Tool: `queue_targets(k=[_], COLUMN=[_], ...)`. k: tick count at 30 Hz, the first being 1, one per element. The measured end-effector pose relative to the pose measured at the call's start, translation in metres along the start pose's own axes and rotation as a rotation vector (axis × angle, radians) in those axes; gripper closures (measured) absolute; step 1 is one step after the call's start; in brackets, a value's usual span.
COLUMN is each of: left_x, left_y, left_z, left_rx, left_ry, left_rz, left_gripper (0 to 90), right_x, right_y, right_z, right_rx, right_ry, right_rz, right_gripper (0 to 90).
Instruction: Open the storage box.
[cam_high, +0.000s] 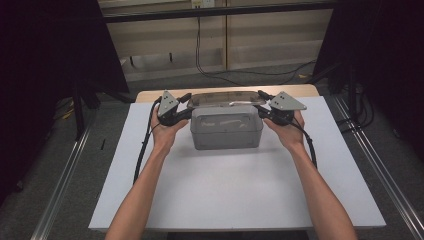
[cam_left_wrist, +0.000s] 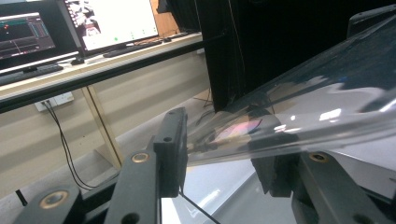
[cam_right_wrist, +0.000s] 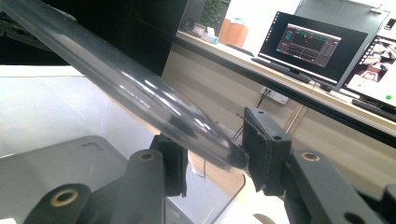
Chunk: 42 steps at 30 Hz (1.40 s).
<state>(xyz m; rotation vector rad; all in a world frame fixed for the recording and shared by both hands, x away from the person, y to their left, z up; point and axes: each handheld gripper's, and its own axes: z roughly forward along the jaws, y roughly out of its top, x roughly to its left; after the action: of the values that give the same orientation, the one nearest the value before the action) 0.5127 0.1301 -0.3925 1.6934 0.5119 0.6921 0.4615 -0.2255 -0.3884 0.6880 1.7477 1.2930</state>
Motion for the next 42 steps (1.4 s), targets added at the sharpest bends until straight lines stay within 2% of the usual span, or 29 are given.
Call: queue_targets(k=[15, 21, 26, 28, 42], left_x=[0.006, 0.009, 0.013, 0.014, 0.020], left_y=[0.006, 0.006, 0.008, 0.009, 0.013], left_z=[0.010, 0.015, 0.021, 0.023, 0.033], left_rx=[0.001, 0.005, 0.008, 0.009, 0.013], left_ry=[0.000, 0.001, 0.000, -0.004, 0.011], left_rz=[0.004, -0.007, -0.012, -0.002, -0.019], left_gripper=[59.1, 59.4, 59.8, 59.7, 59.6], right_x=[-0.008, -0.012, -0.016, -0.018, -0.029], right_y=[0.005, 0.004, 0.004, 0.004, 0.007], right_z=[0.007, 0.012, 0.018, 0.020, 0.030], right_rx=[-0.021, -0.035, -0.026, -0.033, -0.037], right_ry=[0.006, 0.002, 0.006, 0.007, 0.009], right_rz=[0.019, 0.045, 0.052, 0.065, 0.106], right_gripper=[61.9, 61.8, 61.6, 61.5, 63.4])
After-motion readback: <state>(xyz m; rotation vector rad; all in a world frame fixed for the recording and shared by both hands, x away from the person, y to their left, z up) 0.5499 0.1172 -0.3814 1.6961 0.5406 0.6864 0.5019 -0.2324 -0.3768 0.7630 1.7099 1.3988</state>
